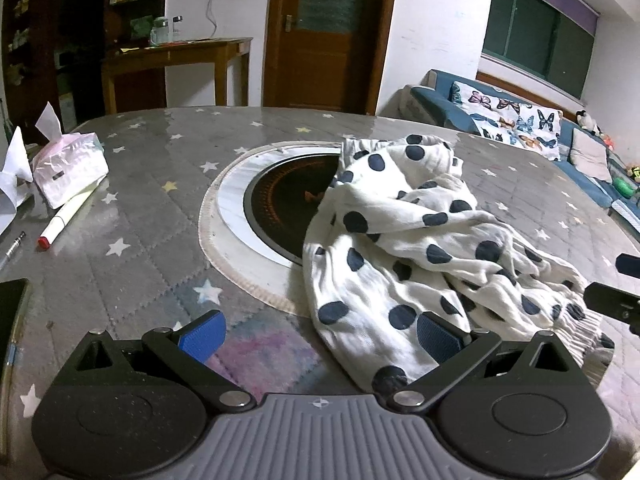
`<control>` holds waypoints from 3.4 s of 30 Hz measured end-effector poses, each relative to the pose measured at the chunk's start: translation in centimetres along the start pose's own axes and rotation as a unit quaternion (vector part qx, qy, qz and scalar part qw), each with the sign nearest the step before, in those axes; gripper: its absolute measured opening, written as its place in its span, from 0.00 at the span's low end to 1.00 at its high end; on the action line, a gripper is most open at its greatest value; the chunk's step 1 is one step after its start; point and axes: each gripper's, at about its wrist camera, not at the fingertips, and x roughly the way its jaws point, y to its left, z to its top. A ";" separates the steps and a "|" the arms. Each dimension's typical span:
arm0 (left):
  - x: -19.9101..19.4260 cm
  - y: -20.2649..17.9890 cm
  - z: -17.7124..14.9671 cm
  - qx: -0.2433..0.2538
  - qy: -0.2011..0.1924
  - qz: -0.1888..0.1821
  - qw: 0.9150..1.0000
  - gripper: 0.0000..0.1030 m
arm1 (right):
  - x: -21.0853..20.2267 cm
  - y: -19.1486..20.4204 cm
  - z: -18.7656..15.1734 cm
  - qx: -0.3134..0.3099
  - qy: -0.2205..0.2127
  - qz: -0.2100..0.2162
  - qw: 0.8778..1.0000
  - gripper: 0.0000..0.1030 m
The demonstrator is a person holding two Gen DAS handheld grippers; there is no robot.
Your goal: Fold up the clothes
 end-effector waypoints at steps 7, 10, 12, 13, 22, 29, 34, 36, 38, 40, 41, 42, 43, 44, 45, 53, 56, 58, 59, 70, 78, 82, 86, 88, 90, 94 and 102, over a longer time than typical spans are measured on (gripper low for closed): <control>-0.5 -0.6 -0.5 -0.003 -0.005 -0.010 1.000 1.00 | 0.2 0.7 -0.5 0.004 0.008 -0.001 1.000 0.89; -0.5 -0.2 -0.5 -0.009 0.004 -0.025 1.000 0.99 | 0.5 1.1 -0.6 0.007 0.013 -0.004 1.000 0.85; -0.4 -0.1 -0.4 -0.011 0.010 -0.031 0.999 0.97 | 1.0 1.1 -0.6 0.008 0.017 -0.004 1.000 0.82; -0.2 -0.1 -0.4 -0.012 0.012 -0.033 0.999 0.94 | 1.0 0.5 -0.4 0.011 0.021 0.002 1.000 0.80; 1.2 0.1 0.5 -0.018 0.026 -0.035 0.999 0.77 | 3.3 -0.4 0.4 0.019 0.046 0.016 0.999 0.66; 3.0 0.1 1.3 -0.016 0.031 -0.026 0.999 0.56 | 5.4 -0.7 0.4 0.024 0.074 0.042 0.996 0.35; 3.3 -0.1 1.6 -0.006 0.032 -0.041 0.999 0.27 | 4.6 -1.3 0.1 0.038 0.068 0.043 0.996 0.12; 3.3 -0.4 1.4 0.003 0.031 -0.045 0.998 0.21 | 3.3 -1.6 0.1 0.042 0.059 0.029 0.997 0.09; 3.2 -0.7 1.3 0.010 0.030 -0.047 0.998 0.17 | 1.7 -2.2 -0.2 0.055 0.056 0.018 0.997 0.08; 3.1 -0.9 1.2 0.014 0.030 -0.053 0.998 0.15 | 0.2 -2.6 -0.7 0.061 0.058 0.010 0.996 0.08; 3.0 -1.0 1.1 0.017 0.030 -0.055 0.998 0.14 | -0.5 -2.7 -1.1 0.059 0.062 0.006 0.996 0.08; 3.0 -1.1 1.1 0.020 0.030 -0.057 0.998 0.13 | -0.9 -2.8 -1.4 0.058 0.066 0.003 0.996 0.08; 2.9 -1.2 1.0 0.023 0.029 -0.057 0.998 0.12 | -1.3 -2.9 -1.7 0.059 0.077 -0.001 0.995 0.08; 2.7 -1.2 0.9 0.026 0.029 -0.058 0.998 0.12 | -1.7 -3.1 -2.0 0.060 0.089 -0.006 0.994 0.08; 2.6 -1.1 0.8 0.027 0.030 -0.060 0.997 0.11 | -2.2 -3.1 -2.2 0.059 0.099 -0.009 0.993 0.08; 1.7 -0.5 0.5 0.035 0.027 -0.056 0.997 0.10 | -4.5 -2.9 -2.0 0.024 0.127 -0.012 0.991 0.24; 1.0 -0.5 1.0 0.037 0.017 -0.062 0.997 0.10 | -4.5 -2.7 -0.4 0.003 0.108 -0.013 0.994 0.32; 0.5 -0.8 1.3 0.039 0.009 -0.070 0.997 0.11 | -4.0 -2.3 0.9 -0.012 0.093 -0.009 0.996 0.34; 0.3 -1.0 1.5 0.041 0.005 -0.075 0.996 0.11 | -3.5 -2.0 1.7 -0.021 0.083 -0.003 0.996 0.34; 2.3 -3.1 1.4 0.058 0.022 -0.121 0.991 0.11 | 6.4 3.7 9.0 -0.101 0.051 0.076 0.991 0.41; 3.4 -3.1 1.0 0.060 0.037 -0.134 0.988 0.11 | 13.8 6.2 11.2 -0.119 0.082 0.112 0.983 0.46; 3.5 -3.2 1.0 0.064 0.036 -0.137 0.988 0.11 | 16.8 6.3 10.6 -0.141 0.098 0.083 0.982 0.21; 3.5 -3.2 0.9 0.069 0.035 -0.139 0.987 0.11 | 16.0 3.3 10.8 -0.110 0.069 0.041 0.991 0.05; 3.5 -3.2 1.0 0.072 0.035 -0.139 0.987 0.11 | 14.8 1.0 11.1 -0.088 0.049 0.014 0.995 0.04; 3.6 -3.3 1.0 0.074 0.035 -0.139 0.987 0.11 | 13.3 -2.3 11.3 -0.057 0.035 -0.031 0.997 0.04; 3.7 -3.4 1.0 0.080 0.034 -0.140 0.986 0.11 | 11.1 -8.4 10.1 0.009 0.043 -0.108 0.993 0.04; 4.0 -3.9 1.5 0.097 0.040 -0.137 0.985 0.14 | 8.4 -14.7 6.6 0.070 0.076 -0.185 0.977 0.23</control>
